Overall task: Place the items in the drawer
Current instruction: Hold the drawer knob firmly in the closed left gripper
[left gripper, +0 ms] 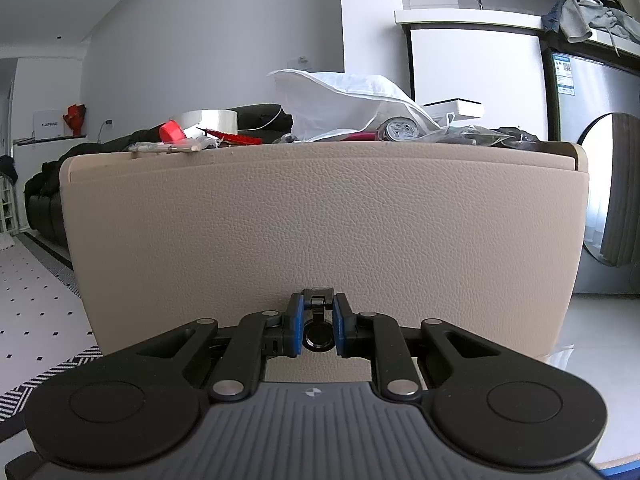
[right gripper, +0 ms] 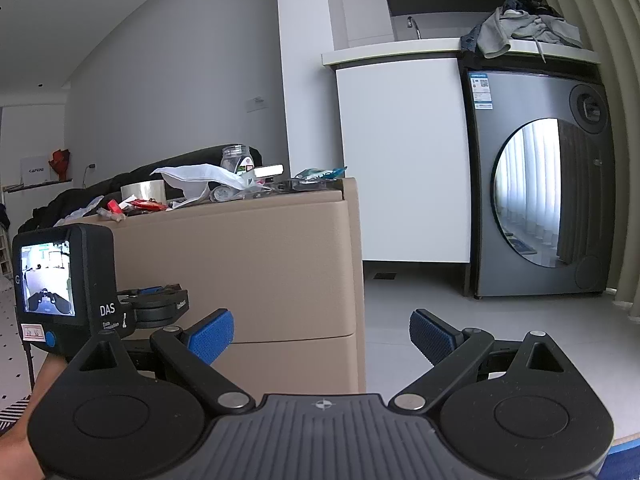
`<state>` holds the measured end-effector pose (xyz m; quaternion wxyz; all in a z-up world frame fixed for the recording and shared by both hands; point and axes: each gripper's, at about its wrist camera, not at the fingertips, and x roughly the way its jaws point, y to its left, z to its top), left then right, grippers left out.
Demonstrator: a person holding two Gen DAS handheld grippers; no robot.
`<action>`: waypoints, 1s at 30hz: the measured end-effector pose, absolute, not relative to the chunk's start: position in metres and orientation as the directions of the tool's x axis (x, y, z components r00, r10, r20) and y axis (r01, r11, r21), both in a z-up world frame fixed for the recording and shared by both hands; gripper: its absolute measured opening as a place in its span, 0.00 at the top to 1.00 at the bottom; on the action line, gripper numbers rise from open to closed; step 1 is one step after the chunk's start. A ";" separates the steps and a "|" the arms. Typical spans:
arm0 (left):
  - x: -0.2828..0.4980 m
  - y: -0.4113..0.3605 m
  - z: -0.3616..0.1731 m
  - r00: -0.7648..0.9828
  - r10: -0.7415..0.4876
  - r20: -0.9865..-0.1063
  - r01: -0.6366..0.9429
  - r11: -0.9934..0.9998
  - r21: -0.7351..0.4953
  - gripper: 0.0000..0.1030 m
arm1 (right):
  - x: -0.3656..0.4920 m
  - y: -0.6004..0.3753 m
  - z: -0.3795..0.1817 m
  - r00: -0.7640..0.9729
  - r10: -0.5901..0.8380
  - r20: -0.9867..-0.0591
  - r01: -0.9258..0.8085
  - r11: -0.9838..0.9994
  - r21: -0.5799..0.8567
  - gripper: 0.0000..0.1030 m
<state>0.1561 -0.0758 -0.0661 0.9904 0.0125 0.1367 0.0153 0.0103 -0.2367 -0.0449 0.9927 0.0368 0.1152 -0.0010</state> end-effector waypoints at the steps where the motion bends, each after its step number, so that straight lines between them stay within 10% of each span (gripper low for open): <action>1: 0.157 -0.076 -0.067 0.963 0.036 -0.269 -0.027 0.999 0.037 0.83 | 0.010 -0.236 -0.045 0.973 0.008 -0.229 0.009 0.997 0.073 0.05; 30: 0.151 -0.074 -0.076 0.974 0.021 -0.224 -0.011 0.999 0.043 0.84 | 0.009 -0.237 -0.044 0.971 0.001 -0.238 0.008 0.999 0.040 0.05</action>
